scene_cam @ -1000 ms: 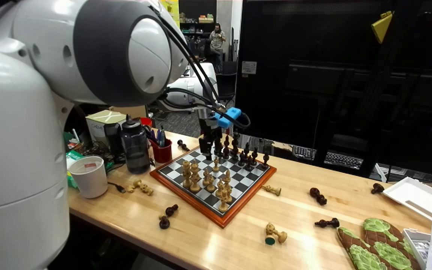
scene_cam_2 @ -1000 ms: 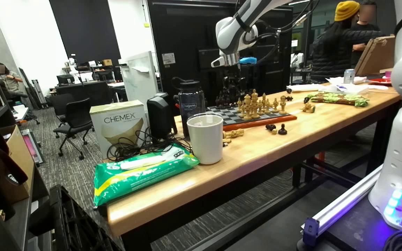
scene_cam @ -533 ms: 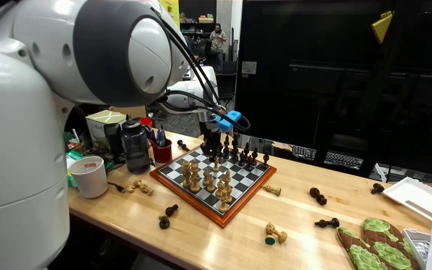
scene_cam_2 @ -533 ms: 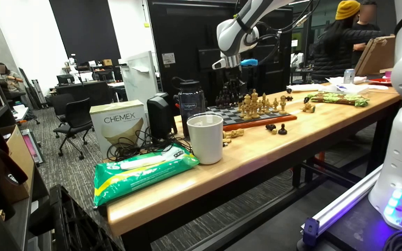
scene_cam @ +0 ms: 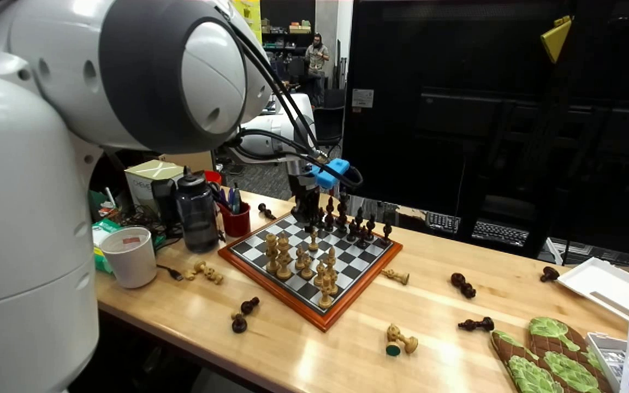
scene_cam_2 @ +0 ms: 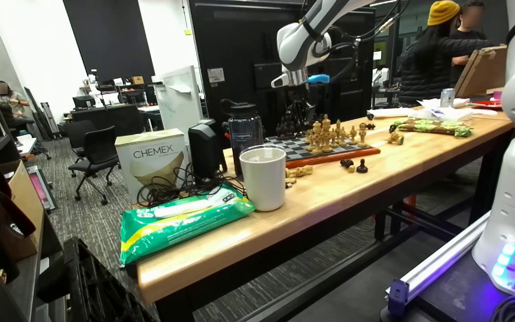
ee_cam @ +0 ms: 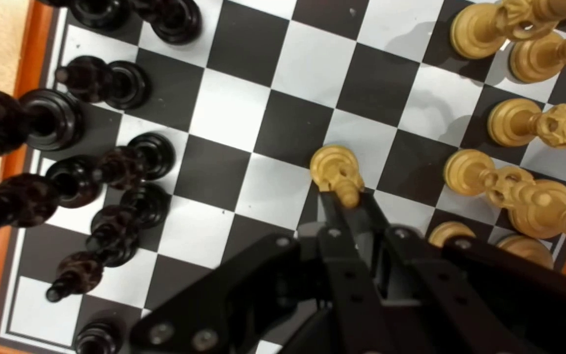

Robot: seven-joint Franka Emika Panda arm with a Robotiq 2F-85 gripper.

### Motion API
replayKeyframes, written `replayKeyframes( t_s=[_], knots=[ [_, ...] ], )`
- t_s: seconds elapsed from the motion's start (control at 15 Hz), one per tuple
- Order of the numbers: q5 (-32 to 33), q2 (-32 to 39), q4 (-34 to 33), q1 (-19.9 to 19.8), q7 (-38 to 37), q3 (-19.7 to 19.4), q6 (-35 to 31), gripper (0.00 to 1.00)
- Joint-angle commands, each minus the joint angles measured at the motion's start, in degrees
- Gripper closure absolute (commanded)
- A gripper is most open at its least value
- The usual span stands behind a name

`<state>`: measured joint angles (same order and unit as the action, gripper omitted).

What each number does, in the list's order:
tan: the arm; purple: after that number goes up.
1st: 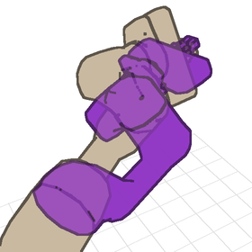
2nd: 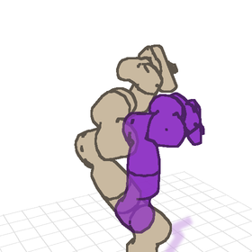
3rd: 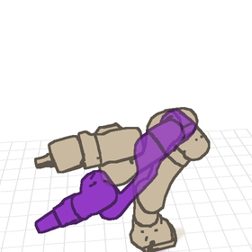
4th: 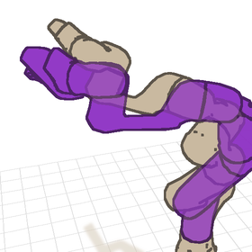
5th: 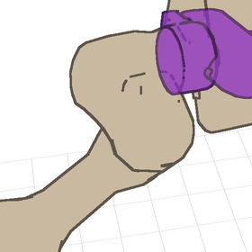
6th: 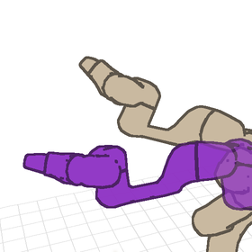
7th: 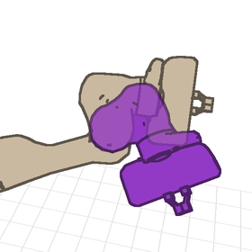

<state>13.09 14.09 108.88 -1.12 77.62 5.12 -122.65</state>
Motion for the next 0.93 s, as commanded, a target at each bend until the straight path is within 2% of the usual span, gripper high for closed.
replayKeyframes(
  t_s=[0.0,0.13,0.2,0.27,0.33,0.47,0.53,0.87],
  knots=[
    [-0.2,-2.5,1.6,0.6,1.0,-0.2,0.6,0.97],
    [-0.1,-2.7,1.5,0.9,0.8,-0.2,0.7,0.97],
    [0.1,-2.7,1.4,1.0,0.6,-0.2,0.9,0.70],
    [0.0,-2.8,1.4,1.0,0.6,-0.2,1.1,0.62],
    [-0.1,-3.0,1.4,1.0,0.7,-0.3,0.9,0.88],
    [0.0,-3.1,1.5,1.0,0.7,-0.3,0.7,0.97],
    [0.0,-3.2,1.5,0.9,0.7,-0.4,0.7,1.00],
    [0.0,-3.4,1.3,0.9,0.7,-0.4,1.1,1.00]
  ],
)
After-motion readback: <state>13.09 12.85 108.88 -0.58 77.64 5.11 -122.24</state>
